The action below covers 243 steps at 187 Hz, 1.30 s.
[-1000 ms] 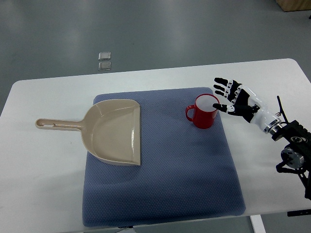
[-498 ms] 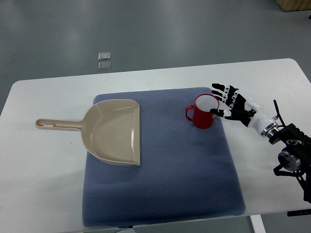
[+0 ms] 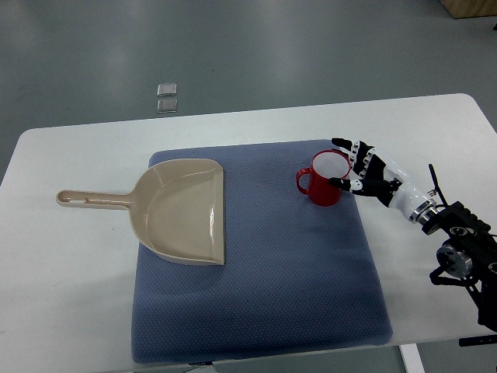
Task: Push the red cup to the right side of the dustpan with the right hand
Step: 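Lower the right hand against the red mug and cup its side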
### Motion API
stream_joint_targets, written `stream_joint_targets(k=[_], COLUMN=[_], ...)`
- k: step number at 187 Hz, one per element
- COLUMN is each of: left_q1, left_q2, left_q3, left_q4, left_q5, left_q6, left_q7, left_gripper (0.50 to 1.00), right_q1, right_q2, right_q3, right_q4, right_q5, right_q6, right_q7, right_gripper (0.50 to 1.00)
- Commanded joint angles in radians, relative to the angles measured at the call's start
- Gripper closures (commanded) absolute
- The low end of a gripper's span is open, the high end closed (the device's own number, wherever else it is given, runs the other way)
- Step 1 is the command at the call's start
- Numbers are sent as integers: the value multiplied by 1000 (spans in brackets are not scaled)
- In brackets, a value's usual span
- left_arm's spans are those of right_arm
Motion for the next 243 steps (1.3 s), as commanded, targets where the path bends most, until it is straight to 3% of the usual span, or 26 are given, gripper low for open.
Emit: stream_joint_targets(k=[1, 243], left_q1=[0, 0], left_q2=[0, 0], left_q3=[0, 0], left_q4=[0, 0], left_q5=[0, 0], left_q6=[0, 0], left_q7=[0, 0], left_gripper=[500, 500], right_q1=[0, 0], right_q2=[3, 60], right_q3=[0, -17], right_q4=[-6, -18], right_q5=[1, 1], right_q6=[2, -9], right_q7=[0, -2], right_gripper=[570, 570])
